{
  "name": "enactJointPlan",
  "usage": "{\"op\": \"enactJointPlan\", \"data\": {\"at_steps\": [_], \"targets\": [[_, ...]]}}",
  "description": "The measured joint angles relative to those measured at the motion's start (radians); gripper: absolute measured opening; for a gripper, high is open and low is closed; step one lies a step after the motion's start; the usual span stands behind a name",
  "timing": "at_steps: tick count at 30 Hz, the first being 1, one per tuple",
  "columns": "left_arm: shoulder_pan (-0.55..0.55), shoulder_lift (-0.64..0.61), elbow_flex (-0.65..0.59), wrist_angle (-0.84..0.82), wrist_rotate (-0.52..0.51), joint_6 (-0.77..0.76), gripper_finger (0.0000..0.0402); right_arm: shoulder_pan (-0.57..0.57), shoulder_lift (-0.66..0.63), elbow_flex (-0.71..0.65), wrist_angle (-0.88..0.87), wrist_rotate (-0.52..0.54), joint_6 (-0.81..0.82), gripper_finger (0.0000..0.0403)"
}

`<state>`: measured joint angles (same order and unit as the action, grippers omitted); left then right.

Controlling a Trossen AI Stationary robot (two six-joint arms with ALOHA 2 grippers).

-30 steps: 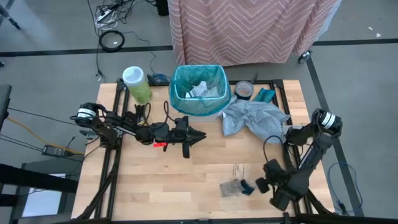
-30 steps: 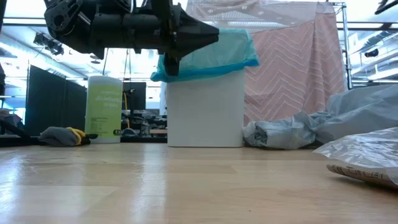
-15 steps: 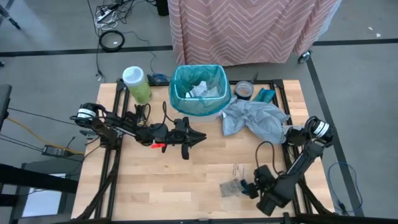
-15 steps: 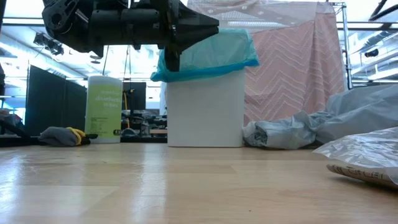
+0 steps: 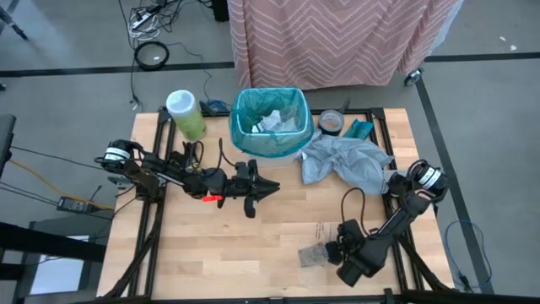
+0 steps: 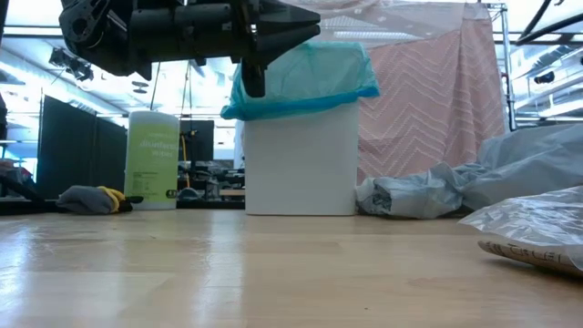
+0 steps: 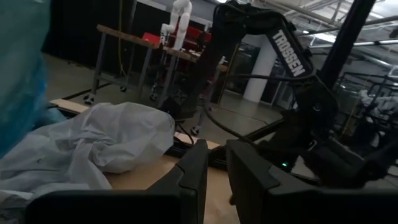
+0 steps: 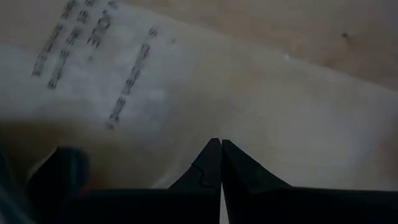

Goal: Place trash/remove bag and relplace
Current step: Put the transparent plastic material into the trash bin

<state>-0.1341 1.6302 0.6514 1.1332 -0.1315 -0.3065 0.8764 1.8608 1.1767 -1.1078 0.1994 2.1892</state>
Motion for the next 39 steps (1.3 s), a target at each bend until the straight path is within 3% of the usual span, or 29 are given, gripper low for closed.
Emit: {"op": "enactJointPlan", "data": {"at_steps": [12,24,26,30,32,39], "targets": [[0.000,0.000,0.000,0.002,0.046,-0.015,0.0067,-0.030,0.051,0.000,0.008,-0.004,-0.002,0.0000],[0.000,0.000,0.000,0.003,0.047,-0.013,0.0067,-0.089,0.051,0.000,0.016,0.103,-0.024,0.0000],[0.000,0.000,0.000,0.001,0.047,-0.013,0.0067,-0.100,0.051,0.000,0.022,0.150,-0.040,0.0000],[0.000,0.000,0.000,0.001,0.047,-0.013,0.0067,-0.112,0.051,0.000,0.083,0.395,-0.099,0.0000],[0.000,0.000,0.000,0.000,0.047,-0.013,0.0067,-0.119,0.051,0.001,0.114,0.438,-0.132,0.0000],[0.000,0.000,0.000,0.000,0.047,-0.013,0.0067,-0.092,0.052,0.039,0.034,0.311,-0.106,0.0000]]}}
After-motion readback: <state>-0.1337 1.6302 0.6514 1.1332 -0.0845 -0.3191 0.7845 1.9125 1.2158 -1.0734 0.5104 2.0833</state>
